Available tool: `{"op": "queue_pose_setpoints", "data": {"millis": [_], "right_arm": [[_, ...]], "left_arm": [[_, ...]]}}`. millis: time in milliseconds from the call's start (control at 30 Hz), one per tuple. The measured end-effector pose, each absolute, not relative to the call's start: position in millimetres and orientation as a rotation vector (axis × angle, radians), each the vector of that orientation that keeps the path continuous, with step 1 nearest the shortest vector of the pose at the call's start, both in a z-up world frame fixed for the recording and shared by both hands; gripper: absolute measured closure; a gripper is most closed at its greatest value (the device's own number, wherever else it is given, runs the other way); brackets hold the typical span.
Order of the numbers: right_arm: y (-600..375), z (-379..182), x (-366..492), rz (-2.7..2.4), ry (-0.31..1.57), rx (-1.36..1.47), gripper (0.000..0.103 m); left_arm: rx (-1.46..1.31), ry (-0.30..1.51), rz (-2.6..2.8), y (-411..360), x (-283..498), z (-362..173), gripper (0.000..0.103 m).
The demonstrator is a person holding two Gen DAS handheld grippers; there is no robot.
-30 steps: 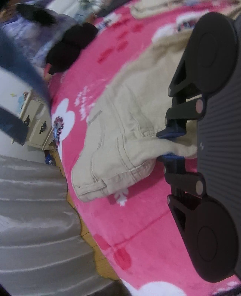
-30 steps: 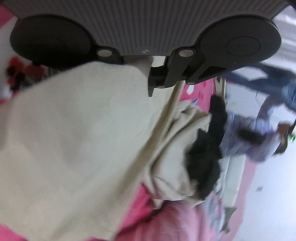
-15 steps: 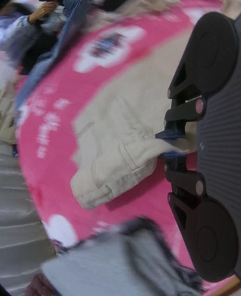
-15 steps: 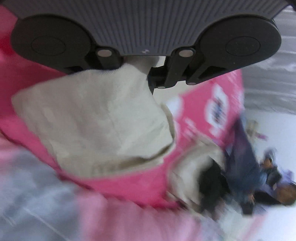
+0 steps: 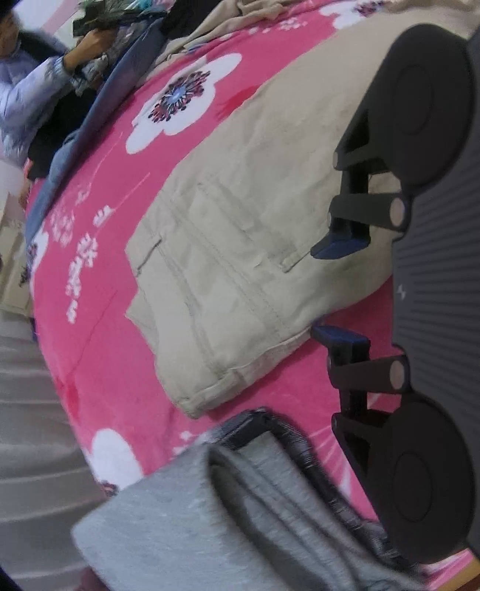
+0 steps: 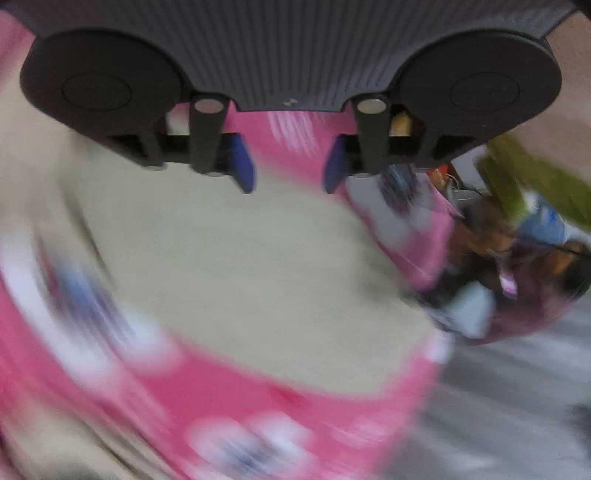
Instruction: Fold clothes
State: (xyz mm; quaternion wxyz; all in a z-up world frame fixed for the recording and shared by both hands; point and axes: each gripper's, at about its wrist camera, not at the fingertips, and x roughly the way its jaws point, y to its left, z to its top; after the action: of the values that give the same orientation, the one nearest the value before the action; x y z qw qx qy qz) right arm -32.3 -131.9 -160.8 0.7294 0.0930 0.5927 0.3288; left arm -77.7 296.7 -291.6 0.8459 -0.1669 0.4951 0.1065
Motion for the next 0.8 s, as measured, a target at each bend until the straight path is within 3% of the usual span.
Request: {"op": "queue_pose_setpoints", "data": {"millis": [133, 233, 367, 433, 500, 533, 567, 600, 667, 800], "right_arm": [[-6, -191, 74, 0.938, 1.119, 0.172, 0.05], [74, -237, 133, 0.988, 1.156, 0.196, 0.05], [161, -287, 191, 1.041, 1.219, 0.148, 0.05], [186, -301, 205, 1.054, 1.251, 0.034, 0.05], [208, -314, 215, 1.061, 1.295, -0.052, 0.05], [213, -312, 215, 1.077, 1.297, -0.069, 0.056], [214, -305, 212, 1.103, 1.285, -0.066, 0.079], [215, -298, 208, 1.129, 1.272, -0.064, 0.086], [217, -284, 202, 1.181, 1.247, -0.06, 0.094], [221, -255, 189, 1.283, 1.193, -0.051, 0.095]], "left_arm": [[-0.356, 1.014, 0.233, 307, -73, -293, 0.061], [-0.431, 0.983, 0.253, 327, -70, -292, 0.054], [-0.57, 0.996, 0.279, 353, -67, -305, 0.054], [-0.603, 1.006, 0.273, 357, -64, -312, 0.071], [-0.613, 0.997, 0.279, 355, -64, -314, 0.074], [-0.61, 0.989, 0.28, 353, -65, -314, 0.077], [-0.607, 0.979, 0.281, 352, -66, -314, 0.078], [-0.617, 0.975, 0.283, 352, -68, -313, 0.08], [-0.667, 0.963, 0.284, 356, -73, -311, 0.085], [-0.746, 0.915, 0.268, 365, -90, -301, 0.088]]}}
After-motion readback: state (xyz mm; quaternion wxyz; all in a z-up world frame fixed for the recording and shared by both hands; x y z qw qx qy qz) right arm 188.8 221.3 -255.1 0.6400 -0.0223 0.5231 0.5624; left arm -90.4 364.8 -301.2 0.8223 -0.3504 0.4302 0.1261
